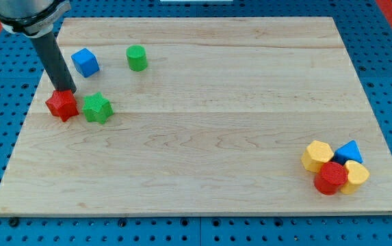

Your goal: Push the red star and green star to the center left of the board

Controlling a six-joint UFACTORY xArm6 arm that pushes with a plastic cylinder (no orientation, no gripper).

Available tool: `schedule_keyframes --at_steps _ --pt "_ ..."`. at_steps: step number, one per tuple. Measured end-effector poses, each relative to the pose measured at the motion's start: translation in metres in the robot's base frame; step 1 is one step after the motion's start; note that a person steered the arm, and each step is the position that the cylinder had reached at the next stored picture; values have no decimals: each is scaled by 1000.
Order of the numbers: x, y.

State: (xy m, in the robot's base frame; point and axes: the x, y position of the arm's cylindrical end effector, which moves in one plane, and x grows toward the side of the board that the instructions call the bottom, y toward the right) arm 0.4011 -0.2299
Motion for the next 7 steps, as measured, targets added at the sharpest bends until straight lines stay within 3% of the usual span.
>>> schedule_keyframes --at_steps 1,2,3,5,7 --pt "-10 8" --pt "-31 61" --pt "-26 126" --pt "23 124" --pt "46 78"
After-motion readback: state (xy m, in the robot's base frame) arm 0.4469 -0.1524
